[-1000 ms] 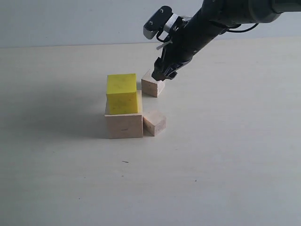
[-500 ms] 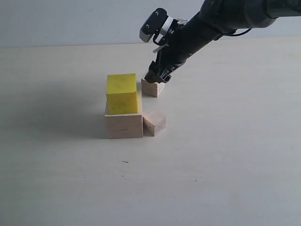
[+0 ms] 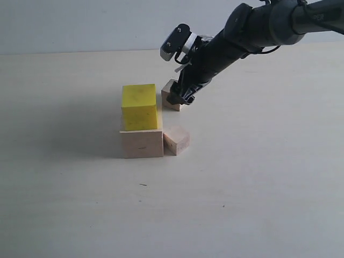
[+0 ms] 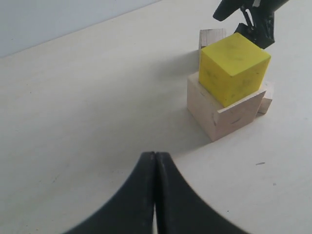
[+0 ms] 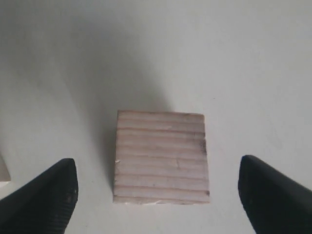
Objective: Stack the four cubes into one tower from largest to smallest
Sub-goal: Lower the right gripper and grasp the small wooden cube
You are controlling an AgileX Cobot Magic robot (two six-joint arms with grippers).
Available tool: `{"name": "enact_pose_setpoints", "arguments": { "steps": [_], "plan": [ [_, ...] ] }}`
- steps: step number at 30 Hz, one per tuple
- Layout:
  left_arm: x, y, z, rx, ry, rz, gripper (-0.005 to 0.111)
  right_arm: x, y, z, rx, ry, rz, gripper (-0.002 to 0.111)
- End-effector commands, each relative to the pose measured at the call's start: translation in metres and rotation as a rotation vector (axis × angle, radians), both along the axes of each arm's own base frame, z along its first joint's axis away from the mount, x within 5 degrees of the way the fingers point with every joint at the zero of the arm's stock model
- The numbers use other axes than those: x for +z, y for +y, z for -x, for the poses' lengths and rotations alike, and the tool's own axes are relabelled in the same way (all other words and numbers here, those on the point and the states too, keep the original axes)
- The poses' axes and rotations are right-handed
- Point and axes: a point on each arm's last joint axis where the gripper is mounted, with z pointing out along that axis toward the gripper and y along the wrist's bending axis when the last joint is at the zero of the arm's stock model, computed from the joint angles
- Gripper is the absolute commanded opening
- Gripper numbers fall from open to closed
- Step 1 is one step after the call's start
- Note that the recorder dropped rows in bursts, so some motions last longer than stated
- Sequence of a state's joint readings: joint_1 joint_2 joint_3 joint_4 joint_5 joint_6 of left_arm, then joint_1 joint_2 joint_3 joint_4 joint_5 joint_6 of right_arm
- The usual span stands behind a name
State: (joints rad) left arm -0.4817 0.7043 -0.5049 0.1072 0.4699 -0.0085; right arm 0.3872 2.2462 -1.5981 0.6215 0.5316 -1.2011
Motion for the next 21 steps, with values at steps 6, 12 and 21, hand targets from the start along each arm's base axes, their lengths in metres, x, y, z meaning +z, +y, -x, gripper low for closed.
{"name": "enact_pose_setpoints", "arguments": {
  "steps": [6, 12, 21],
  "plan": [
    [0.001, 0.000, 0.000, 0.001, -0.016, 0.010, 0.000, -0.009, -0.001, -0.002, -0.007, 0.007, 0.004, 0.065],
    [0.001, 0.000, 0.000, 0.001, -0.016, 0.010, 0.000, -0.010, -0.003, 0.000, -0.001, 0.034, 0.031, 0.010],
    [0.001, 0.000, 0.000, 0.001, -0.021, 0.012, 0.000, 0.032, -0.011, 0.002, -0.163, 0.037, 0.018, 0.000]
  ]
}}
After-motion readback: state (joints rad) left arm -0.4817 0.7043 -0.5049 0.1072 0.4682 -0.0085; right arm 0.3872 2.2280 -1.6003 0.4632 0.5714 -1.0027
